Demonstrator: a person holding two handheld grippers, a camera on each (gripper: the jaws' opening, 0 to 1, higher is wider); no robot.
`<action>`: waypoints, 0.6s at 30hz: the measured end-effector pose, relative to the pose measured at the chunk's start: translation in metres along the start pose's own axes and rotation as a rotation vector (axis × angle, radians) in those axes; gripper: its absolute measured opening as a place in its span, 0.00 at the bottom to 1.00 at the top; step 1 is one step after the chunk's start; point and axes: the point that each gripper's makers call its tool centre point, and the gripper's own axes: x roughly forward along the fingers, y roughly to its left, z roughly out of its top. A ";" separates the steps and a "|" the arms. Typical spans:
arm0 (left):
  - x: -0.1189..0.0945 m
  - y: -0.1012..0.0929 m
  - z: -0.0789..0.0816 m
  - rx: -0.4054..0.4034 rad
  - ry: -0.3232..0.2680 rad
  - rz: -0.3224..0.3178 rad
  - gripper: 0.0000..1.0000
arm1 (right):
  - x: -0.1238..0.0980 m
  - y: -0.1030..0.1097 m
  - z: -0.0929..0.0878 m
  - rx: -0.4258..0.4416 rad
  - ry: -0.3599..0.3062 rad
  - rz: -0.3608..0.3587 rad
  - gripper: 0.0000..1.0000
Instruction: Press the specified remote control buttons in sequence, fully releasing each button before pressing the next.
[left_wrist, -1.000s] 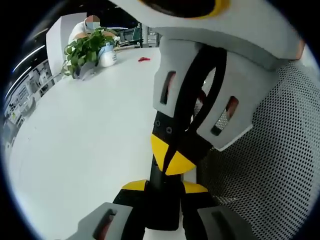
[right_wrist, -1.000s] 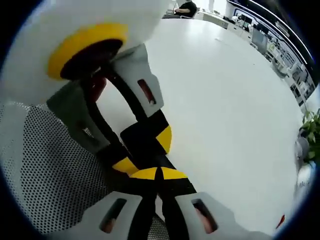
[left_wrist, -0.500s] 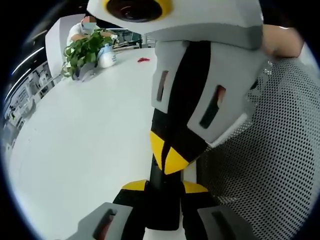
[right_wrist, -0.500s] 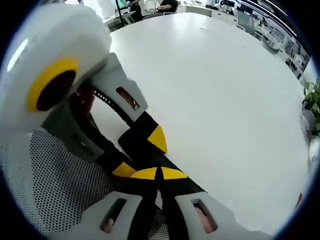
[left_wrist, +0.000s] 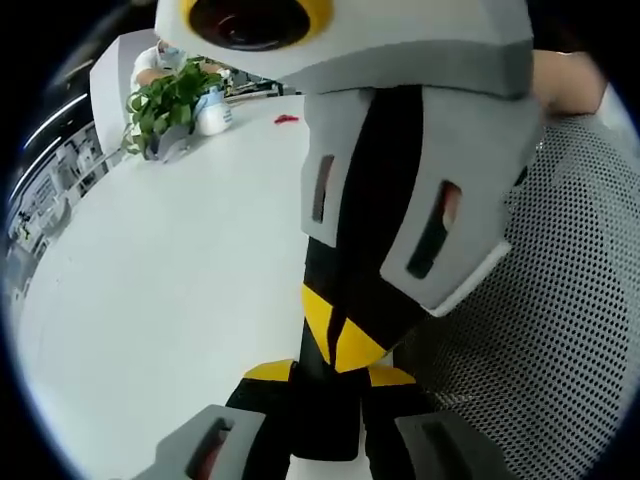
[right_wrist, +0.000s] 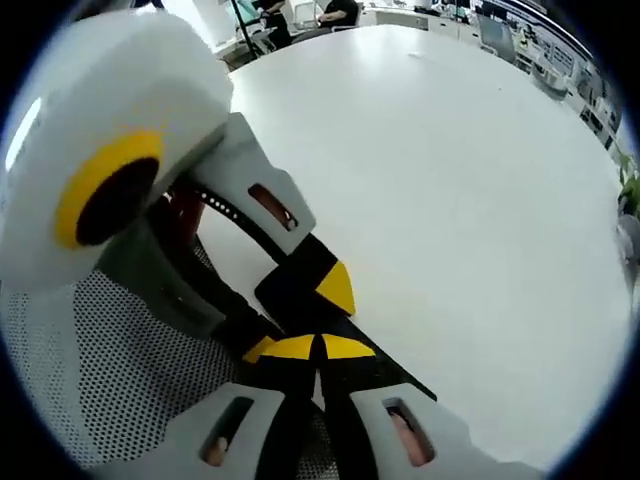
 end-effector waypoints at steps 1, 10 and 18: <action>0.000 0.000 0.000 0.000 0.000 0.000 0.25 | 0.000 0.000 0.000 0.001 -0.001 0.001 0.00; 0.000 0.000 0.000 0.003 0.004 -0.002 0.25 | 0.002 0.000 0.004 0.033 -0.038 0.011 0.00; 0.000 0.000 0.000 0.006 0.009 -0.001 0.25 | 0.002 -0.001 0.004 0.023 -0.073 0.009 0.00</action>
